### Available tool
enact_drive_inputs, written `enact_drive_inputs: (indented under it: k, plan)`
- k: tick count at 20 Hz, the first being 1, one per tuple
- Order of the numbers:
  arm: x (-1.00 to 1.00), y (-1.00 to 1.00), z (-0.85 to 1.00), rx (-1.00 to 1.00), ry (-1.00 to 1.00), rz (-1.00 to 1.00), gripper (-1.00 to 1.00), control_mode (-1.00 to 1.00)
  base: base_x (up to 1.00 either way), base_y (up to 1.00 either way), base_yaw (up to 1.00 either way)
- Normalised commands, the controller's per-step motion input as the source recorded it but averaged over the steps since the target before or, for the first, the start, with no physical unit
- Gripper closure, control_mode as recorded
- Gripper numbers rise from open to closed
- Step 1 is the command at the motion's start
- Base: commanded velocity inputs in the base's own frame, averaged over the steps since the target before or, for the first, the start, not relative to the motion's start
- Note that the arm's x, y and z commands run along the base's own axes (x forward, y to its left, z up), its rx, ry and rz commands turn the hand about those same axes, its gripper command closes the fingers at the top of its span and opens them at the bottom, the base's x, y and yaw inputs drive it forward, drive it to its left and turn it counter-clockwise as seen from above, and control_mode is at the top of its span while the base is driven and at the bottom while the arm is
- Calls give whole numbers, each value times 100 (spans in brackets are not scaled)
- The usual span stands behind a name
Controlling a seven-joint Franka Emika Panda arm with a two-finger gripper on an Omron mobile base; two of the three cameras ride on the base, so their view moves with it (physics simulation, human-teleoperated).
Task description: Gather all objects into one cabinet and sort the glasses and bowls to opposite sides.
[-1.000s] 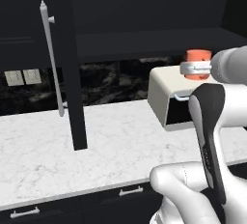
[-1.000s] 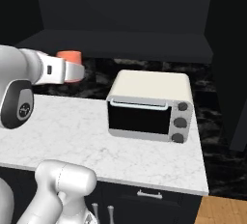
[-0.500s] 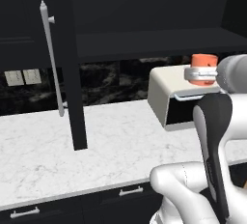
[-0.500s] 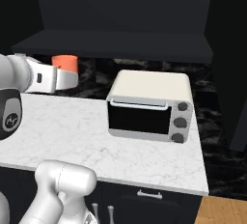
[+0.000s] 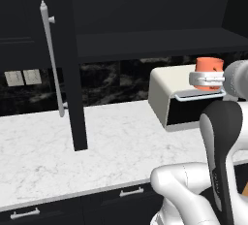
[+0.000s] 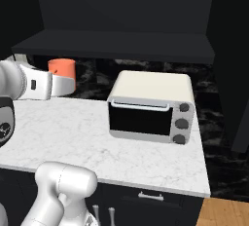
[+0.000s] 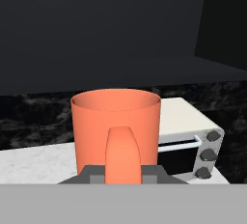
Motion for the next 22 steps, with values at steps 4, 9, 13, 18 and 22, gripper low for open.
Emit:
enact_drive_inputs:
  k: [4, 9, 13, 18, 22]
  plan:
    - [-1, 0, 0, 0, 0, 0, 100, -100, 0, 0, 0]
    - [0, 0, 0, 0, 0, 0, 100, -100, 0, 0, 0]
    - [0, 0, 0, 0, 0, 0, 100, 100, -36, -4, 1]
    - [0, 0, 0, 0, 0, 0, 100, 100, -97, -3, 12]
    - [0, 0, 0, 0, 0, 0, 100, 100, -88, 0, 36]
